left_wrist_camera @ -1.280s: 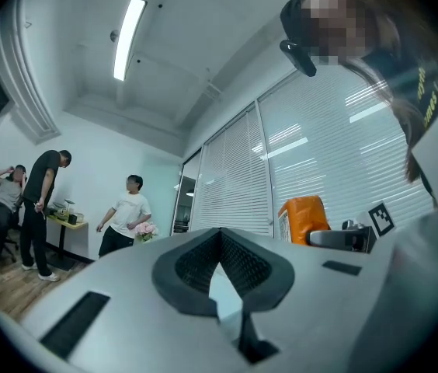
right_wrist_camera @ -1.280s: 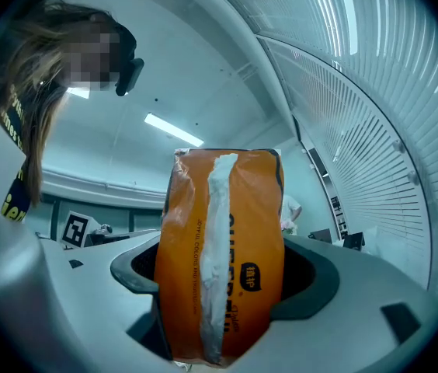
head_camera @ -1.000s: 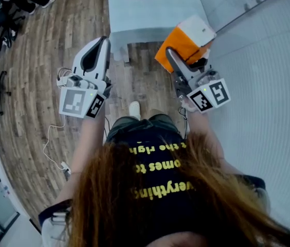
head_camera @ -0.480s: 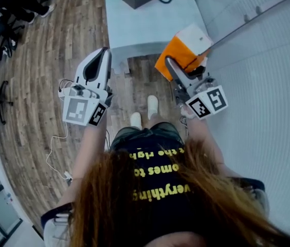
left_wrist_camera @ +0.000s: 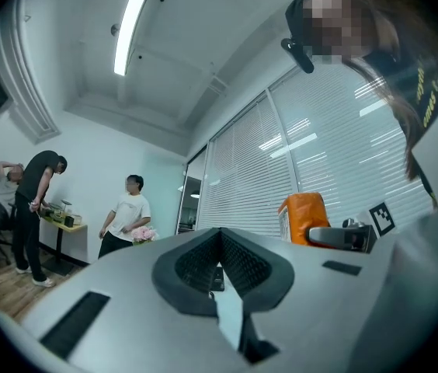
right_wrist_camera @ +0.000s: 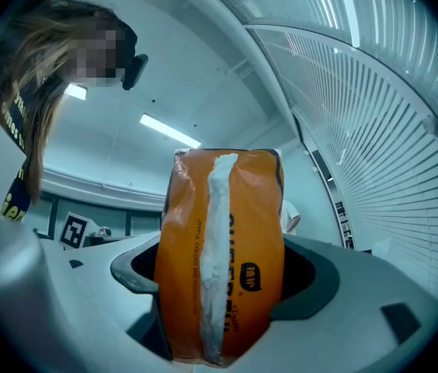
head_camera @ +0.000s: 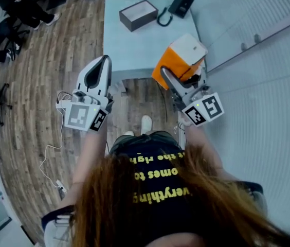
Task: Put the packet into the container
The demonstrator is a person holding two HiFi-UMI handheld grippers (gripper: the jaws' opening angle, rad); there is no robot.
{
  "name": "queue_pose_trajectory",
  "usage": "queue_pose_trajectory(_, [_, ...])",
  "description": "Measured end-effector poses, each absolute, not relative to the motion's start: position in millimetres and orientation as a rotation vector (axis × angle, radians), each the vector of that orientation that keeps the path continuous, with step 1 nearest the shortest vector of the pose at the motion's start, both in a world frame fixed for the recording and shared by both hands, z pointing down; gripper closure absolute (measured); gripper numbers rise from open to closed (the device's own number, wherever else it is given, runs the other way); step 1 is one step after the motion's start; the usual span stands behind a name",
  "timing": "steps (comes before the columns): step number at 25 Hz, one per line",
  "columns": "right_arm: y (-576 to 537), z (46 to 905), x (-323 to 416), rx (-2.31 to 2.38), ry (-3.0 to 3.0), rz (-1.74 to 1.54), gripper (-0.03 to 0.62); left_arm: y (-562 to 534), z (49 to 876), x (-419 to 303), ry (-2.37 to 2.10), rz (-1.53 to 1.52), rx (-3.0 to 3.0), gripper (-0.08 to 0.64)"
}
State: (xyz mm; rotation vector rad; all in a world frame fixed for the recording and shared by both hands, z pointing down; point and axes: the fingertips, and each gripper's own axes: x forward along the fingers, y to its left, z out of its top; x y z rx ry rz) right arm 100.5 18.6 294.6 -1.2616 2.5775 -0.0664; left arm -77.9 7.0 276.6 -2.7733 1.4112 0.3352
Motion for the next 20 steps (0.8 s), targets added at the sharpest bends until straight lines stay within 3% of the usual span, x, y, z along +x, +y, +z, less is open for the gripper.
queue_pose_trajectory(20, [-66.9, 302.5, 156.7, -1.185, 2.596, -0.150, 0.209, -67.7, 283.0, -31.2, 1.548, 0.285, -2.723, 0.558])
